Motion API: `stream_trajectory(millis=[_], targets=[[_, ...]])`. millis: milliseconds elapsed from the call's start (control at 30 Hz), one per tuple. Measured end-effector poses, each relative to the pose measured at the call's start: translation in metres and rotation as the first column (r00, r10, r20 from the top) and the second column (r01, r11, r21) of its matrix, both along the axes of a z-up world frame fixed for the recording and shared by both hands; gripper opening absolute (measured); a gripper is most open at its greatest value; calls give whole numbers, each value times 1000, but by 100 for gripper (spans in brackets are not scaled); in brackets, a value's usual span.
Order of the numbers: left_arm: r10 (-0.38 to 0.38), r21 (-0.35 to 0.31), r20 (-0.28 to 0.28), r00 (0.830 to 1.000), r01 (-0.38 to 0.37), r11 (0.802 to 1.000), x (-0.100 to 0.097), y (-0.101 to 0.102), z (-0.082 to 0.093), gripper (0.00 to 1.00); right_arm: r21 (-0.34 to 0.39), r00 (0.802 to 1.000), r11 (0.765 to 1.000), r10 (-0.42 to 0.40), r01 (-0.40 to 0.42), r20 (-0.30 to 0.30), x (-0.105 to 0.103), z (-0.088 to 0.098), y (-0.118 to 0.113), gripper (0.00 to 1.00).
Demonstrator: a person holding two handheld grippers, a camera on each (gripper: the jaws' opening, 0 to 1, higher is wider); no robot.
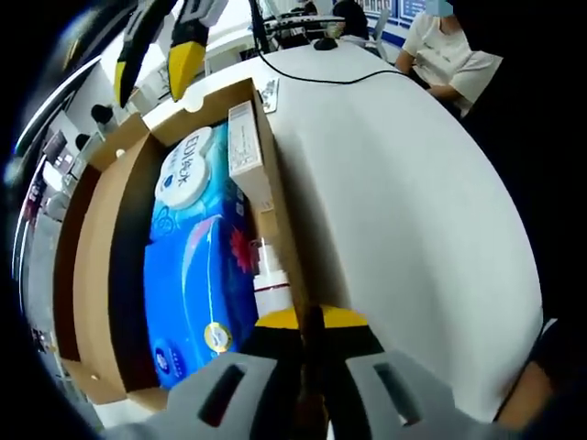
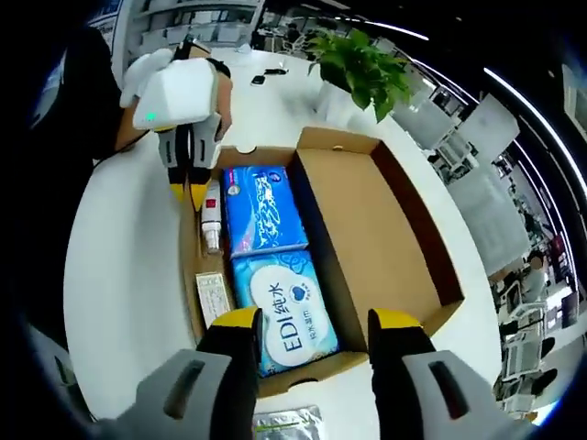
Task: Operate the shoe box by opening the lid, removing the specified soft item, and placing it in the target area until the item is outside and the box remains undamaged.
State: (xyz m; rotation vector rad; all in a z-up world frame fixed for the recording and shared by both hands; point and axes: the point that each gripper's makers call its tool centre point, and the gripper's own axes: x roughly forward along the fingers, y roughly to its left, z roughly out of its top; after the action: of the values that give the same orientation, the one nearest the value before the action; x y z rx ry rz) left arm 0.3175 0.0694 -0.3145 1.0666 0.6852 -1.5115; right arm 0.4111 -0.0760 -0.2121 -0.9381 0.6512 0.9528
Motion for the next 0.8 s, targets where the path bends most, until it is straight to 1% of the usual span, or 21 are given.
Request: stream_trajectory(millis=[33,67,100,133,167,233,333,367,400,433,500,533,600,700,767,800], targets=[[3,0,-2,1000,-3,1000,0,0,0,4,-33,999,999,-28,27,-20,0,-3,-5,47],[3,-1,-3,1000,-3,1000,0,0,0,4,-45,999,998,-34,32,-39,-1,-6,-6,47],[0,-3,-4,1000,0,1000,0,-1,0,4,-56,999,998,-15,13,-40,-1,-8,-5,47],[8,-7,-10,1000,-8,1000,0,-1,0,4,-71,1000,997,14,-15,-22,2,-10,-4,47],[9,-8,-10,1000,-9,1000,0,-1,0,4,-72,1000,997,17,-18,-20,2,-11,-4,46],[7,-9,-11,1000,-7,1000,0,-1,0,4,-70,998,997,39,-42,-48,1,-17,0,45],[7,-8,-11,1000,-7,1000,0,-2,0,4,-82,995,994,73,-79,-72,0,-24,5,45],[8,-8,-11,1000,-8,1000,0,-2,0,4,-95,990,988,114,-122,-88,-1,-28,8,45],[8,-10,-12,1000,-8,1000,0,-2,0,4,-100,986,984,138,-147,-89,-1,-30,11,46],[11,-11,-15,1000,-11,1000,0,-2,0,4,-110,985,982,143,-153,-94,1,-32,11,47],[5,-10,-11,1000,-5,1000,0,-2,0,4,-146,979,977,132,-155,-156,-3,-40,8,47],[2,-9,-7,1000,-2,1000,0,-2,0,4,-156,979,975,133,-158,-157,0,-44,9,49],[4,-11,-9,1000,-4,1000,0,-2,0,4,-203,973,963,138,-175,-186,0,-53,6,52],[6,-18,-17,1000,-6,1000,0,-2,0,4,-214,968,959,144,-188,-207,2,-64,9,58],[6,-19,-17,1000,-6,1000,0,-2,0,4,-213,964,957,151,-198,-217,4,-68,11,59],[5,-18,-17,1000,-6,1000,0,-2,1,4,-223,962,955,145,-198,-232,3,-71,10,59]])
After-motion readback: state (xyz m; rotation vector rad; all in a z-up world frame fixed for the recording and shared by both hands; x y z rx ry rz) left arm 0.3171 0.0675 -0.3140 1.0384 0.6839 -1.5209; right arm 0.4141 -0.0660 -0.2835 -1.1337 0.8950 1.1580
